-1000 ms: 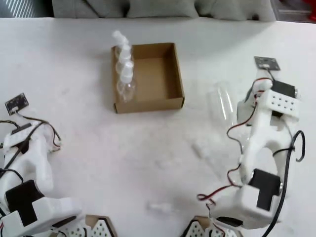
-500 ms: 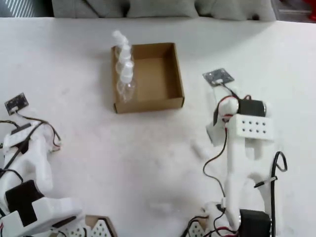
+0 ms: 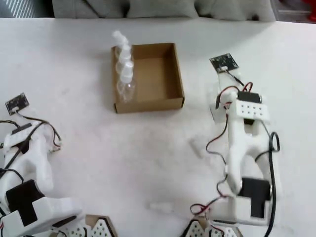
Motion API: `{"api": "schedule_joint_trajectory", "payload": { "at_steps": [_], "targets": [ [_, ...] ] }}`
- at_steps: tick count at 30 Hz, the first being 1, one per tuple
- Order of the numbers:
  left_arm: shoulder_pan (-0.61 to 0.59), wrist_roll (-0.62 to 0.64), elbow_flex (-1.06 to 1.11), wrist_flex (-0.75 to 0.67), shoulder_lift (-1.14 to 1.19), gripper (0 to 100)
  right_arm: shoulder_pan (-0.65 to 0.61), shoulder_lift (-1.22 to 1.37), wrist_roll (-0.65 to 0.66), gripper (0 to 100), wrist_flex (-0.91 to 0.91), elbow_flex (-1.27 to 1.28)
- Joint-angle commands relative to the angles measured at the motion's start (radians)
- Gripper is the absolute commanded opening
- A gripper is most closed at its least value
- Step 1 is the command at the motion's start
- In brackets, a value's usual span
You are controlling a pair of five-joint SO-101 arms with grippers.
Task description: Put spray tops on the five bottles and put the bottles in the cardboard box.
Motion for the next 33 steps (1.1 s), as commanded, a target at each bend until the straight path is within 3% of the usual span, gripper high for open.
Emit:
{"api": "schedule_joint_trajectory", "payload": {
  "at_steps": [1,11,14,18,23,27,33],
  "targets": [
    [0.001,-0.015,-0.035,-0.005,0.013,2,0.039,0.214,-0.060,23.4,-0.008,-0.256],
    [0.001,-0.015,-0.035,-0.006,0.013,2,0.018,0.753,-0.063,27.9,0.298,-0.898],
    [0.001,-0.015,-0.035,-0.006,0.013,2,0.024,0.877,-0.063,21.3,0.392,-1.073],
    [0.001,-0.015,-0.035,-0.006,0.013,2,0.048,0.987,-0.064,1.2,0.526,-1.309],
    [0.001,-0.015,-0.035,-0.006,0.013,2,0.110,1.036,-0.064,2.2,0.708,-1.590],
    [0.001,-0.015,-0.035,-0.006,0.013,2,0.182,1.018,-0.064,1.7,0.737,-1.669],
    [0.001,-0.015,-0.035,-0.008,0.013,2,0.259,0.883,-0.063,1.7,0.739,-1.533]
  ]
}}
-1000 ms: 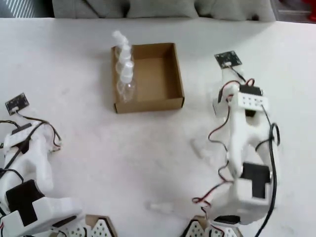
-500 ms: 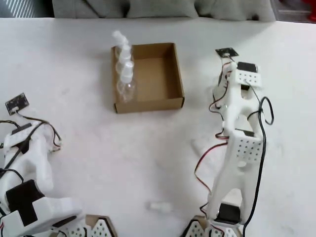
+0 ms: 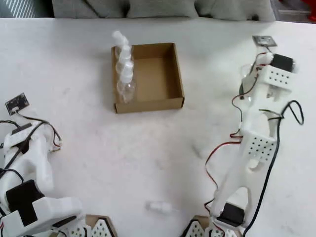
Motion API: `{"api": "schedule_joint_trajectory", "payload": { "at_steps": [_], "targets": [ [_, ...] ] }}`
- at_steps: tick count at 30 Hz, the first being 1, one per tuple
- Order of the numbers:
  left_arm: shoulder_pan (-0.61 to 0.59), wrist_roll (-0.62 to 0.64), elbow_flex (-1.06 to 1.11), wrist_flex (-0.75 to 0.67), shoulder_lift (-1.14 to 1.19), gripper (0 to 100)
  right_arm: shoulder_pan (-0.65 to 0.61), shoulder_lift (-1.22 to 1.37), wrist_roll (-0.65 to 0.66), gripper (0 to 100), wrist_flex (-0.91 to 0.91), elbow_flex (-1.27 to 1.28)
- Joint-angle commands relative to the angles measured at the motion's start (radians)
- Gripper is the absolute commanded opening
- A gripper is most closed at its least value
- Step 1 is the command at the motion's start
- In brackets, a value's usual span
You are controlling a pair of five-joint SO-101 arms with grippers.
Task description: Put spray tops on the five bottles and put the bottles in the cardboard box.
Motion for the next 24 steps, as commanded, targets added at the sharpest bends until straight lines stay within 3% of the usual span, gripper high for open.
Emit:
{"api": "schedule_joint_trajectory", "payload": {
  "at_steps": [1,4,9,24],
  "targets": [
    [0.001,-0.015,-0.035,-0.008,0.013,2,0.051,-0.188,0.000,1.7,0.030,0.097],
    [0.001,-0.015,-0.035,-0.008,0.013,2,0.073,-0.292,0.008,1.7,0.030,0.222],
    [0.001,-0.015,-0.035,-0.008,0.013,2,0.120,-0.463,0.135,1.7,0.030,0.457],
    [0.001,-0.015,-0.035,-0.008,0.013,2,0.392,-0.792,0.411,1.7,0.015,0.930]
  ]
}}
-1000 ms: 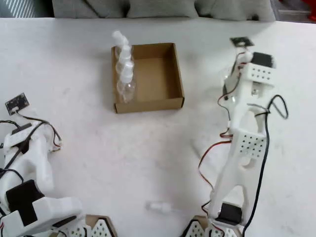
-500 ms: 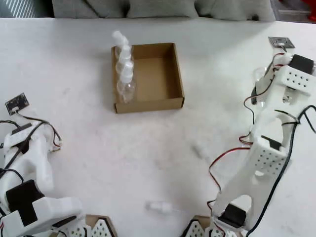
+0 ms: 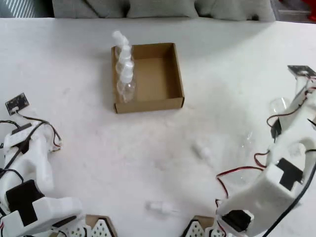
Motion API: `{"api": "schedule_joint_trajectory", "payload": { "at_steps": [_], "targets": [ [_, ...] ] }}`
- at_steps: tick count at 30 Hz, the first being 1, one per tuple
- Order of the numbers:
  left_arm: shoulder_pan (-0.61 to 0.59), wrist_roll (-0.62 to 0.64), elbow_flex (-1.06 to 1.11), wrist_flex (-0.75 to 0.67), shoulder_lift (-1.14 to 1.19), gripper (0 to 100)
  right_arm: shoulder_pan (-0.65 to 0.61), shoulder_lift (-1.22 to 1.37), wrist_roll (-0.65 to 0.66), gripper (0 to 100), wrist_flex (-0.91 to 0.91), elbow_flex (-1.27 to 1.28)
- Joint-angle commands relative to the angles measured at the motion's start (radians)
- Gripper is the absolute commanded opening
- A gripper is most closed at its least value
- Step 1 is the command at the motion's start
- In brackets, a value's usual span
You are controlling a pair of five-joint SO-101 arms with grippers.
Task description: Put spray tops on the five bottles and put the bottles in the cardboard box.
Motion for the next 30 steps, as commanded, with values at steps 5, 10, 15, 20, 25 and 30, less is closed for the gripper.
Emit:
{"api": "schedule_joint_trajectory", "payload": {
  "at_steps": [5,10,15,20,25,30],
  "targets": [
    [0.001,-0.015,-0.035,-0.006,0.013,2,0.200,-0.159,0.181,1.7,-0.074,0.227],
    [0.001,-0.015,-0.035,-0.006,0.013,2,0.282,-0.168,0.368,1.7,-0.200,0.413],
    [-0.001,-0.015,-0.035,-0.005,0.013,2,0.323,-0.166,0.634,2.2,-0.338,0.572],
    [-0.001,-0.015,-0.035,-0.005,0.013,2,0.331,-0.159,0.738,11.2,-0.463,0.638],
    [-0.002,-0.015,-0.035,-0.005,0.013,2,0.321,-0.140,0.738,26.6,-0.545,0.655],
    [-0.002,-0.015,-0.035,-0.005,0.013,2,0.323,-0.147,0.738,27.6,-0.585,0.649]
  ]
}}
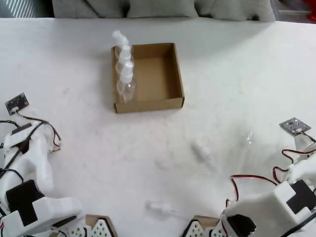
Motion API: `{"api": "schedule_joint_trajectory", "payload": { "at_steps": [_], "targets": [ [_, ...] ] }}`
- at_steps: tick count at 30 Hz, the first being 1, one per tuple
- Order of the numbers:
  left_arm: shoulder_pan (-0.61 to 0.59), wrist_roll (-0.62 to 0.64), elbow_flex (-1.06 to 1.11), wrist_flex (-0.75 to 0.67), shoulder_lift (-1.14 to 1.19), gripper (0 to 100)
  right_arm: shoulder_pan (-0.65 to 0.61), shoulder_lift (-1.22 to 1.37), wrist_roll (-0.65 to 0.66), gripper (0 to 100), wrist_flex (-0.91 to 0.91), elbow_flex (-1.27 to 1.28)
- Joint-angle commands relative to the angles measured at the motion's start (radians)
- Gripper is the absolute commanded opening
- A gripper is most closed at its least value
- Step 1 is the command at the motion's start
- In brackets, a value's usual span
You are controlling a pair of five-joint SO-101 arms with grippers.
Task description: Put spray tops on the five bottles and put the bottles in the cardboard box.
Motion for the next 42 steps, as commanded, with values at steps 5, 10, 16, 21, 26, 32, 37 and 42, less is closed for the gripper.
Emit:
{"api": "schedule_joint_trajectory", "payload": {
  "at_steps": [5,10,16,21,26,32,37,42],
  "targets": [
    [-0.002,-0.015,-0.035,-0.005,0.013,2,-0.001,-0.044,0.012,27.6,-0.022,-0.029],
    [-0.001,-0.015,-0.035,-0.005,0.013,2,0.027,-0.134,-0.087,27.4,-0.019,-0.066],
    [-0.001,-0.015,-0.035,-0.005,0.013,2,0.101,-0.298,-0.150,26.9,0.045,-0.066],
    [-0.001,-0.015,-0.035,-0.005,0.013,2,0.197,-0.392,-0.157,6.8,0.148,-0.066],
    [-0.002,-0.015,-0.035,-0.005,0.013,2,0.314,-0.404,-0.153,3.3,0.193,-0.043],
    [-0.002,-0.015,-0.035,-0.005,0.013,2,0.371,-0.404,-0.155,1.6,0.048,0.130],
    [-0.002,-0.015,-0.025,-0.008,0.010,2,0.348,-0.404,-0.163,1.6,-0.156,0.282],
    [-0.002,-0.015,-0.020,-0.011,0.007,2,0.326,-0.351,-0.299,1.6,-0.387,0.345]
  ]
}}
